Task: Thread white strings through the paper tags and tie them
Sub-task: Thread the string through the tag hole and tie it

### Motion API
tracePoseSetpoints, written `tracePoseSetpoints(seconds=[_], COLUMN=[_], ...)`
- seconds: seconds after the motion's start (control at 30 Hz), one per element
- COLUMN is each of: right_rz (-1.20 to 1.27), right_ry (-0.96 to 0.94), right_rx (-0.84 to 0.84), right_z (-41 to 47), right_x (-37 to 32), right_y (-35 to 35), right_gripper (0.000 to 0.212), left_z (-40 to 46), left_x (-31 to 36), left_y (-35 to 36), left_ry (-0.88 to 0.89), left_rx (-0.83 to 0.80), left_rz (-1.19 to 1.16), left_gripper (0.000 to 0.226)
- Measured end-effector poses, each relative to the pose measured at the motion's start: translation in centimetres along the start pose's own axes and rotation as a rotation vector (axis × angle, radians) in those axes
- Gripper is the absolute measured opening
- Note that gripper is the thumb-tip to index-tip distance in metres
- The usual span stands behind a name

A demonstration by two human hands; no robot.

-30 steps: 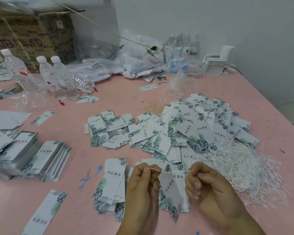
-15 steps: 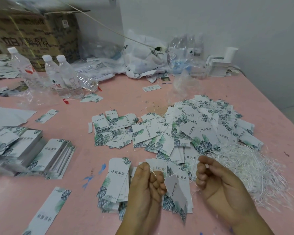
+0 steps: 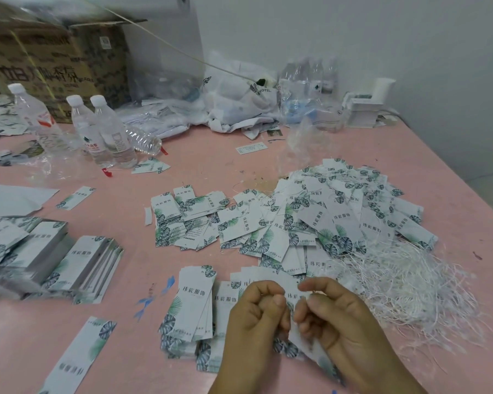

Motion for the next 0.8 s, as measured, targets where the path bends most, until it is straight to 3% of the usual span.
tracePoseSetpoints(seconds=[0.4,0.6,0.8], right_rz=[0.053,-0.004,0.180], right_ry=[-0.033,-0.142,-0.191], right_rx=[0.058,0.204,0.197], right_z=[0.1,0.5,0.9], right_x=[0.1,-0.6,-1.8], right_y=[-0.4,-2.0,-2.9], right_gripper=[0.017,0.011,0.015], left_z=[-0.1,0.1,0.1], left_x=[0.0,-0.2,-0.5], left_y=[-0.5,-0.9,-1.1], left_ry=[-0.014,-0.019,-0.002], left_rx=[0.016,0.056,0.063], left_rz=[0.052,0.010,0.032], left_gripper=[0.016,0.019,0.014])
Point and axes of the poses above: each hand's wrist, its own z-axis towards the middle knuckle, its own y-axis out of the palm, x = y × z, the point moved 6 cm from there along z, towards the middle knuckle, and after that the axes turned 5 degrees about x, right-handed, at the moved point
